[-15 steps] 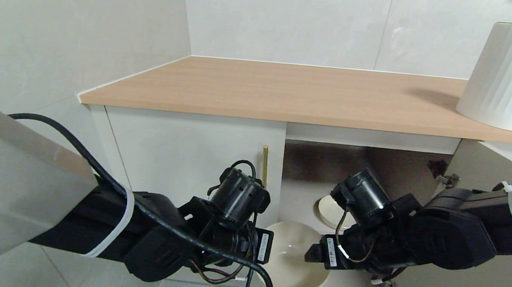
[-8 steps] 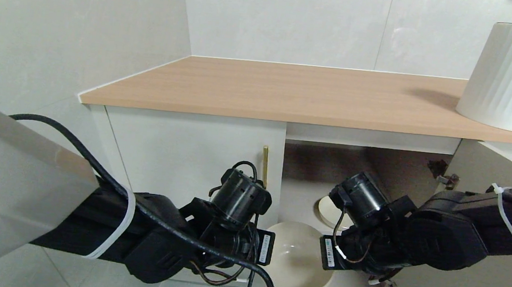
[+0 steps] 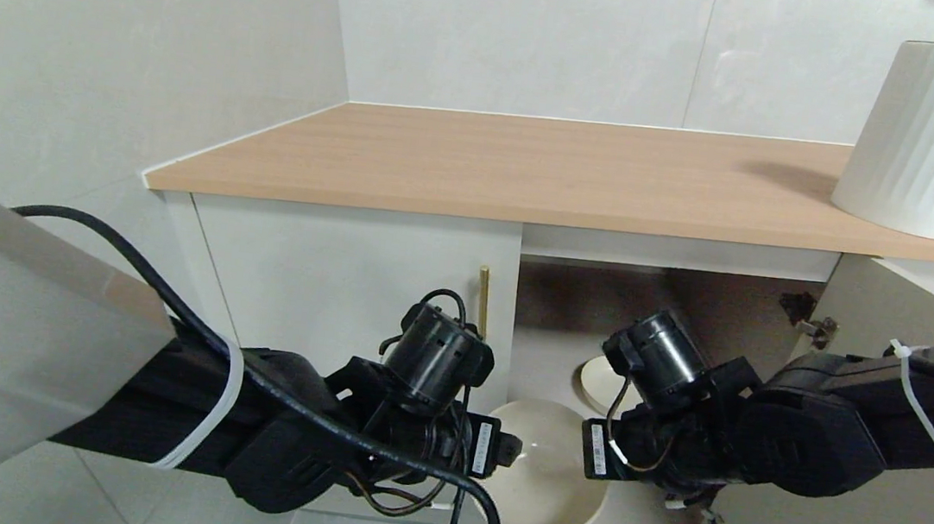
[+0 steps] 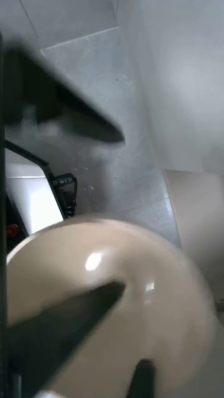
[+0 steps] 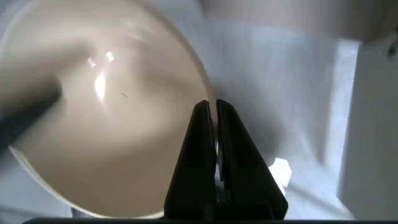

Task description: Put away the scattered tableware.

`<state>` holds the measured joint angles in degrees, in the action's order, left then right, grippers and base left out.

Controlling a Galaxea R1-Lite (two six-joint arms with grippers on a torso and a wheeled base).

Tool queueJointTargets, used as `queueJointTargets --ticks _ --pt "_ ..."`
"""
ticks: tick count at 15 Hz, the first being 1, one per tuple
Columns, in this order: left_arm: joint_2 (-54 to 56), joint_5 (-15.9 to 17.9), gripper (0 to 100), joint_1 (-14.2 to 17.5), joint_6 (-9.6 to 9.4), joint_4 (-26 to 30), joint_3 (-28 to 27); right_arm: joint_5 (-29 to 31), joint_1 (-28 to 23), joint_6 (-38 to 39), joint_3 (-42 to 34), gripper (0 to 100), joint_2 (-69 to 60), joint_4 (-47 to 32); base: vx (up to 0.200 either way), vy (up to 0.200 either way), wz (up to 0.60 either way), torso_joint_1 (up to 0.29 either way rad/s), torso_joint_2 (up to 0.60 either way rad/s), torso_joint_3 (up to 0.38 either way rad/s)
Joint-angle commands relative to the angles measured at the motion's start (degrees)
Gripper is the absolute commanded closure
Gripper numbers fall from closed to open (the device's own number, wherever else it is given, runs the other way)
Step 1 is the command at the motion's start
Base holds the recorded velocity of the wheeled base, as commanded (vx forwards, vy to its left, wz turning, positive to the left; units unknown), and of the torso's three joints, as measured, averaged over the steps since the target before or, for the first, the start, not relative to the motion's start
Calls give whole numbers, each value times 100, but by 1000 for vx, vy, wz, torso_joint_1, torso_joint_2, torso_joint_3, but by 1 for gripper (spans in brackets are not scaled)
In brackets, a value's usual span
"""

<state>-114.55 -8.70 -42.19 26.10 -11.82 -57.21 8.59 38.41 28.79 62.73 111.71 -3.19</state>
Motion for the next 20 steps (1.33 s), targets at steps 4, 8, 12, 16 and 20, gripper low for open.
queueJointTargets --ticks 4,8,12,16,20 --pt "82 9 0 88 18 -4 -18 977 -642 30 -1061 100 755 3167 0 0 0 0 0 0" --pt "153 18 0 123 18 -4 -18 1101 -1275 -172 -1123 100 1274 4512 0 0 0 0 0 0" --pt "267 18 0 123 18 -4 -18 1153 -1688 -172 -622 100 1529 4072 0 0 0 0 0 0" --pt "205 27 0 123 18 -4 -9 1197 -1925 -120 -156 100 1889 4037 0 0 0 0 0 0" --pt "232 27 0 123 18 -4 -9 1197 -2092 -120 46 100 2135 4037 0 0 0 0 0 0"
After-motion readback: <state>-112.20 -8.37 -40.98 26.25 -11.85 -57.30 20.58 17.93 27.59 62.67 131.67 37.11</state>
